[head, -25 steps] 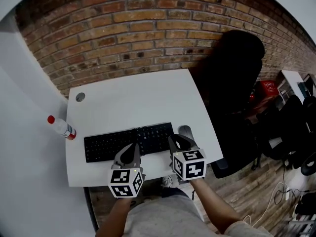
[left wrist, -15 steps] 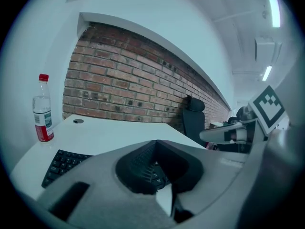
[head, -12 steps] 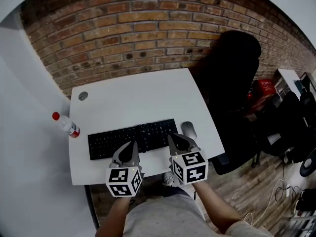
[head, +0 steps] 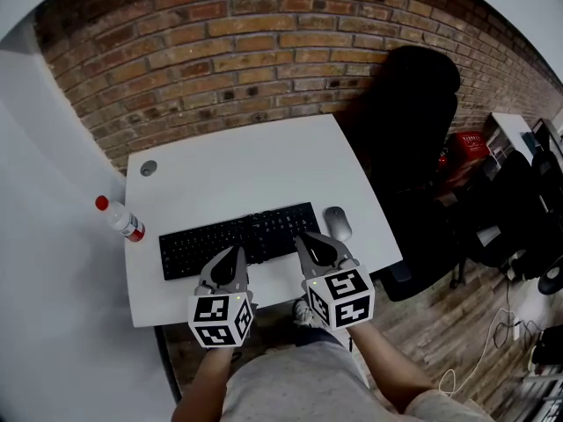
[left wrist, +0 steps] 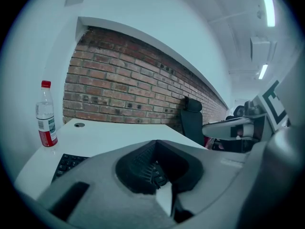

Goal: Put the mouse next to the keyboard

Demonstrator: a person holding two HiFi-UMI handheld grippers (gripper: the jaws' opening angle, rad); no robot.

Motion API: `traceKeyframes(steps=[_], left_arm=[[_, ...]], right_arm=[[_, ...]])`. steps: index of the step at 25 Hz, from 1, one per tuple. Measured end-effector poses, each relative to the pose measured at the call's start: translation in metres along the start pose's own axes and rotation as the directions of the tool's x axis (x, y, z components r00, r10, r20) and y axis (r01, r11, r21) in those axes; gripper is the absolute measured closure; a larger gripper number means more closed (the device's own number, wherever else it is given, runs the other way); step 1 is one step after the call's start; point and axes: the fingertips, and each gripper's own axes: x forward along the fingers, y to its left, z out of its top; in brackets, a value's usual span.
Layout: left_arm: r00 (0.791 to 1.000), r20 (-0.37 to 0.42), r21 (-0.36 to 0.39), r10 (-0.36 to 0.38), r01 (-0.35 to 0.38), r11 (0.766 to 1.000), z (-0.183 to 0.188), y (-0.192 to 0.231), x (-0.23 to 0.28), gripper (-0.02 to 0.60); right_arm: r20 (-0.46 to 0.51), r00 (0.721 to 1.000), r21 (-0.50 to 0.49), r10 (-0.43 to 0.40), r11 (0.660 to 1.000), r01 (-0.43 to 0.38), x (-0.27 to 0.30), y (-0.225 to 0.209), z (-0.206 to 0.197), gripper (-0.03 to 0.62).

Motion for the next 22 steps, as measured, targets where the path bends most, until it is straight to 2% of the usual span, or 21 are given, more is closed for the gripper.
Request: traceKeyframes(steps=[22], left_arm=[[1.000, -0.008, -0.006, 0.005, -0.005, 1.000, 0.0010, 0.0033, -0.0045, 0.589]], right_arm=[[-0.007, 1.000, 0.006, 0.009, 1.000, -0.009, 0.0001, 0.0050, -0.0004, 0.589]])
